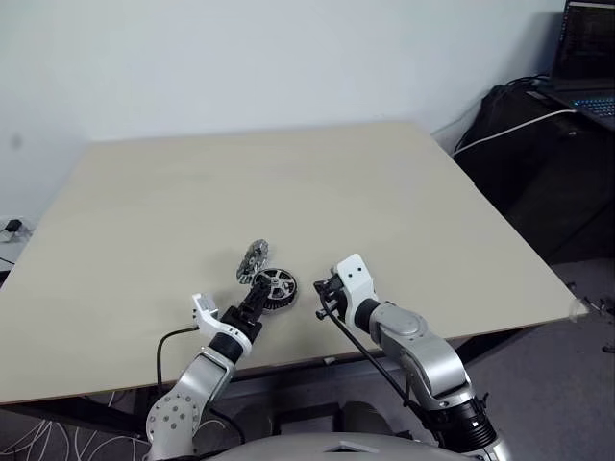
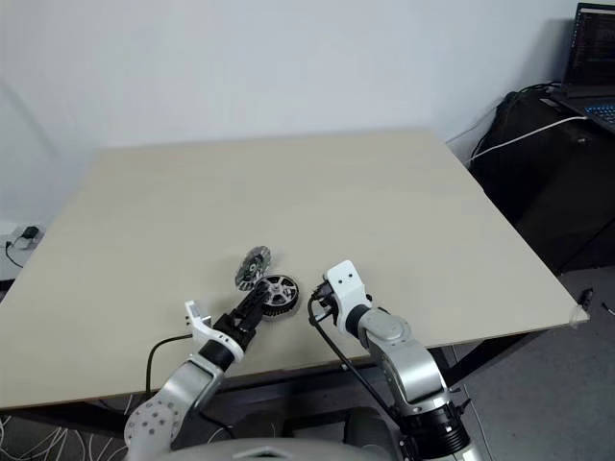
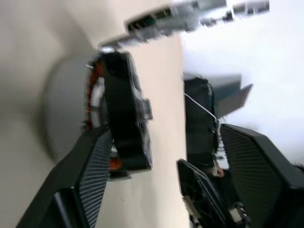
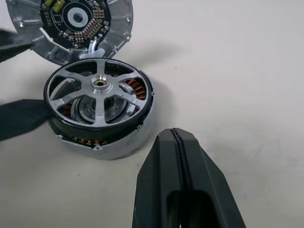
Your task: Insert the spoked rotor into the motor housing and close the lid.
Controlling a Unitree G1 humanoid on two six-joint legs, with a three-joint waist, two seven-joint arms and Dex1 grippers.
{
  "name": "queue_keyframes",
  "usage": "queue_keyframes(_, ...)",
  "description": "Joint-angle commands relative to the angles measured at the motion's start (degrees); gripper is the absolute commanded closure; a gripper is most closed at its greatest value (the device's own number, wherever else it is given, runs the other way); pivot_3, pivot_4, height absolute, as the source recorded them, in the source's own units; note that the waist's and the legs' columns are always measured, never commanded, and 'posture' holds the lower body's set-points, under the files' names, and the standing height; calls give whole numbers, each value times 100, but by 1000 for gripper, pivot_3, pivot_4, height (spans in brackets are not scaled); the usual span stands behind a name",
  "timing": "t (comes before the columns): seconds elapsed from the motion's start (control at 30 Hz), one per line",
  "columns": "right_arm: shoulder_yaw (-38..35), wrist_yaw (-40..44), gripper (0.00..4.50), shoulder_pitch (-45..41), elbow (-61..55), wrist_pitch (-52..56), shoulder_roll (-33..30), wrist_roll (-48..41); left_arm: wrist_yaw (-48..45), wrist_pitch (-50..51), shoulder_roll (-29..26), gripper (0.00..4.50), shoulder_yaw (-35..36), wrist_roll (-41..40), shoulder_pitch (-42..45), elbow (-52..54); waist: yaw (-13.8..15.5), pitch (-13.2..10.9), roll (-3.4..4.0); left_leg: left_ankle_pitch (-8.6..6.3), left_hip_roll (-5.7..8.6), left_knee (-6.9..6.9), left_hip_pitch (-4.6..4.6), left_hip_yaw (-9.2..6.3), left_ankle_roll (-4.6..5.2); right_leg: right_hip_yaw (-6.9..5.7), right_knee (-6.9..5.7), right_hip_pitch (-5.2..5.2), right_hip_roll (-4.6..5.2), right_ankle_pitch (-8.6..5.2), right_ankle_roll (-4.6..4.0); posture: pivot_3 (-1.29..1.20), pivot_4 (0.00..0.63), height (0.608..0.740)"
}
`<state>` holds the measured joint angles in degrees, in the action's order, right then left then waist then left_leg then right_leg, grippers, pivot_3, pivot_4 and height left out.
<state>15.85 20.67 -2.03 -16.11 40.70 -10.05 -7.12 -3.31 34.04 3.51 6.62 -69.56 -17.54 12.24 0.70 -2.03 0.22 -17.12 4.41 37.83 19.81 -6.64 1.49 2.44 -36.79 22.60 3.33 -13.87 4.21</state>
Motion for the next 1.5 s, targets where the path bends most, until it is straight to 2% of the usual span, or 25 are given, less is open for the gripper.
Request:
queue_keyframes(0.03, -52, -29, 4500, -124, -214, -35, 43, -58, 82, -149, 137, 797, 7, 137, -157, 519, 8, -1, -1, 0, 0, 0, 1, -1, 0, -1, 0, 0, 4, 0, 0, 0, 0, 740)
queue_keyframes(0.17, -39, -13, 4500, -141, -175, -56, 58, -59, 76, -174, 93, 797, -39, 218, -457, 877, 12, -2, -1, -2, 2, -1, 3, -1, 2, -2, 4, 0, 8, -4, -2, 0, 0, 740)
queue_keyframes(0.27, -21, 3, 4500, -177, -138, -87, 76, -50, -115, -258, -101, 797, -190, 650, -656, 1131, 11, -3, -1, -4, 2, 0, 4, -1, -1, -2, 5, 0, 8, -11, -13, 0, 0, 740)
queue_keyframes(0.37, -29, 1, 4500, -221, -106, -182, 113, -43, -483, -823, -447, 797, -558, 1848, -841, 1365, 6, -6, 4, -5, 1, -1, 3, 0, -5, -2, 4, 0, 5, -14, -17, 0, 0, 740)
queue_keyframes(0.43, -9, -3, 4500, -275, -54, -207, 162, -50, -459, -1789, -773, 797, -915, 3418, -898, 1196, 7, -6, 5, -7, 1, -2, 2, 2, -11, -2, 3, 0, 0, -15, -20, 0, 0, 740)
queue_keyframes(0.5, 68, 22, 4500, -339, 25, -233, 212, -34, -410, -2532, -944, 797, -1114, 4465, -917, 881, 9, -7, 6, -14, 1, -4, 0, 3, -23, -1, 4, 0, -5, -15, -21, 0, 0, 740)
queue_keyframes(0.6, 185, 61, 4500, -502, 243, -301, 337, -26, -483, -3012, -1032, 1454, -1239, 5097, -941, 535, 10, -7, 9, -14, 2, -5, 0, 6, -24, 1, 4, 0, -4, -14, -23, 0, 0, 740)
queue_keyframes(0.9, 564, 167, 4500, -1258, 1341, -627, 647, 186, -882, -3434, -1075, 4435, -1414, 5593, -1049, 269, 0, -14, 19, -4, 1, -8, 1, 2, 2, -6, -2, 6, 0, -7, -15, 0, 0, 740)
queue_keyframes(1.07, 778, 318, 4500, -1633, 1768, -749, 861, 278, -1086, -3764, -1111, 4477, -1487, 5836, -1068, 131, -9, -14, 21, -3, 2, -17, 1, 2, 3, -6, -2, 12, -3, 18, -24, 0, 0, 740)
queue_keyframes(1.5, 1018, 319, 4500, -1916, 3321, -921, 1058, 680, -1436, -3604, -1029, 4477, -1435, 5545, -1096, 254, -84, -2, 35, -2, 3, -20, -9, 2, 2, -5, -7, 7, -4, 19, -25, 0, 0, 740)
